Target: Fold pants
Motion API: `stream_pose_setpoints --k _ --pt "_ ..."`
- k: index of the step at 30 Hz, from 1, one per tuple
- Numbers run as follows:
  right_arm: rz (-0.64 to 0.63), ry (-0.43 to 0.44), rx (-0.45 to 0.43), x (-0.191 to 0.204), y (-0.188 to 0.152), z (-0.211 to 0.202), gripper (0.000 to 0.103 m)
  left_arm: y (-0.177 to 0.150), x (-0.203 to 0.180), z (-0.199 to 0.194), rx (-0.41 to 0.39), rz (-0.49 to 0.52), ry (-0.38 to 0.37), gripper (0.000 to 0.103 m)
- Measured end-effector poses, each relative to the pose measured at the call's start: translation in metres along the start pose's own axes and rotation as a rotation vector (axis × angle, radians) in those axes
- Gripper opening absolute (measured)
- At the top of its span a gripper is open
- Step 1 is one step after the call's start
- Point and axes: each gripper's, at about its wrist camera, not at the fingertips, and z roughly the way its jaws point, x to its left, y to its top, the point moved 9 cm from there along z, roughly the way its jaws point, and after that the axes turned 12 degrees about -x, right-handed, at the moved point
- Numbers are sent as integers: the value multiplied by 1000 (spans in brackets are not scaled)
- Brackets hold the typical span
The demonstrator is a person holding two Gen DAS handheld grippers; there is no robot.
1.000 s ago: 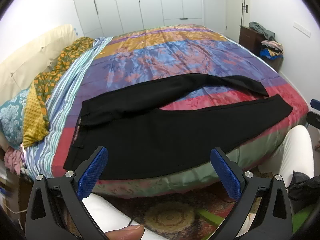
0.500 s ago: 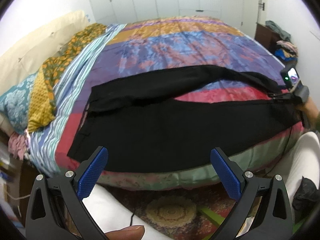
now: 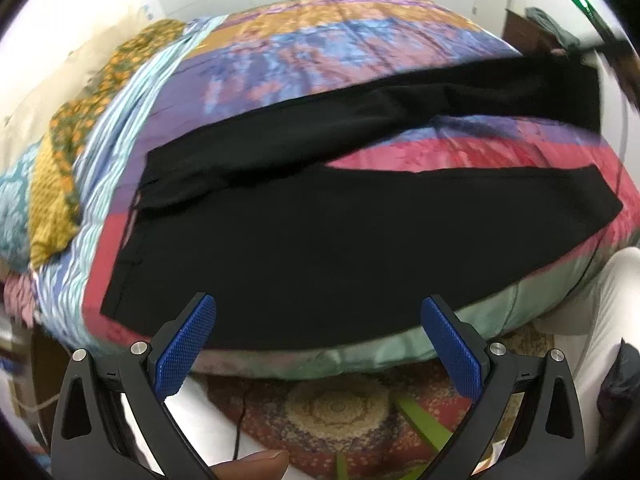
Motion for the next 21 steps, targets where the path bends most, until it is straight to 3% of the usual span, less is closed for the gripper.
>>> stream_pose_setpoints --k 2,3,4,5,6,8,11,16,18,20,21 --pt "117 -24 -22 -47 39 13 7 7 -9 0 -16 14 -13 102" --pt "205 -48 -22 -79 54 31 19 10 -11 0 -19 18 -17 102" --pt "257 -101 -23 -104 60 43 53 9 -11 -1 -21 19 -16 102" --pt "293 -193 -35 -130 61 51 69 9 -10 -2 -22 19 -14 102" --pt "326 -305 -58 -157 54 57 77 7 -7 -3 -21 17 -5 102" --pt "420 -325 -51 -179 31 70 77 0 0 0 -8 2 10 102" --pt "646 -229 -45 -181 -29 93 77 -12 10 16 52 -45 5 102" --pt "1030 -61 -24 -161 -121 138 62 -17 8 27 83 -47 6 102" --pt "1131 -2 -75 -157 -125 156 61 -17 4 28 84 -34 12 102" --pt "1160 -10 -121 -159 -119 168 61 -18 1 30 95 -29 11 102" --pt "1148 -31 -120 -158 -120 166 50 -19 0 30 100 -26 12 102"
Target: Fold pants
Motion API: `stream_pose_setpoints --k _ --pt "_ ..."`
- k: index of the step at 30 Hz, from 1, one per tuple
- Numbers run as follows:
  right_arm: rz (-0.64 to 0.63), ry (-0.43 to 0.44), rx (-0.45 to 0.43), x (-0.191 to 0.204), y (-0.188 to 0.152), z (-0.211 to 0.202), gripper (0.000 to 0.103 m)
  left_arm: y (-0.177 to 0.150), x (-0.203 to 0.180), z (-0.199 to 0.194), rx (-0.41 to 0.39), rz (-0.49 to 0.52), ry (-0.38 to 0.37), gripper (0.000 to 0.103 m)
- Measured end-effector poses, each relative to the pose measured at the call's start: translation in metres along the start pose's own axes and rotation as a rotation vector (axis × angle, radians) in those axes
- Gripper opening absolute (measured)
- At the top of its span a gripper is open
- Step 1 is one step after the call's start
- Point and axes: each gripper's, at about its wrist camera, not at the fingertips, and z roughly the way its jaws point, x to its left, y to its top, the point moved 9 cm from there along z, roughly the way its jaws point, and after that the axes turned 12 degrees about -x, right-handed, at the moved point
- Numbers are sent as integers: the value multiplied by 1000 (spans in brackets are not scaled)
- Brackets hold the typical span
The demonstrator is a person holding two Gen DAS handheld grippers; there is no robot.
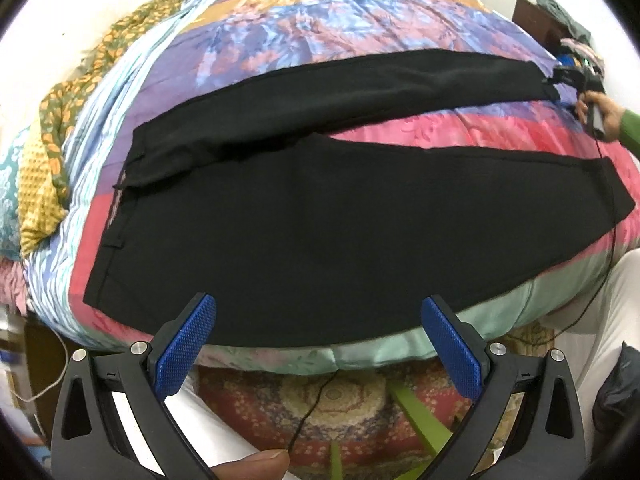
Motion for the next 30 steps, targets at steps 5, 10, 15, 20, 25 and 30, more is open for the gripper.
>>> stream_pose_setpoints --k 5,10,15,20,25,30 --pt "-418 -289 -58 6 14 -12 27 1 12 15 5 -12 28 102" --pt "-448 -356 -188 -3 14 -67 65 27 55 42 -30 -156 59 102" --pt "-627 -46 -140 66 -86 -127 71 52 67 60 -118 -182 71 102" --pt "-668 407 155 151 -290 -171 75 54 43 116 -135 -122 58 102" --pt "-733 471 422 171 -431 -171 75 17 37 154 -29 -53 73 103" --pt "-540 156 293 56 -313 -174 66 -1 74 139 -8 -65 140 103"
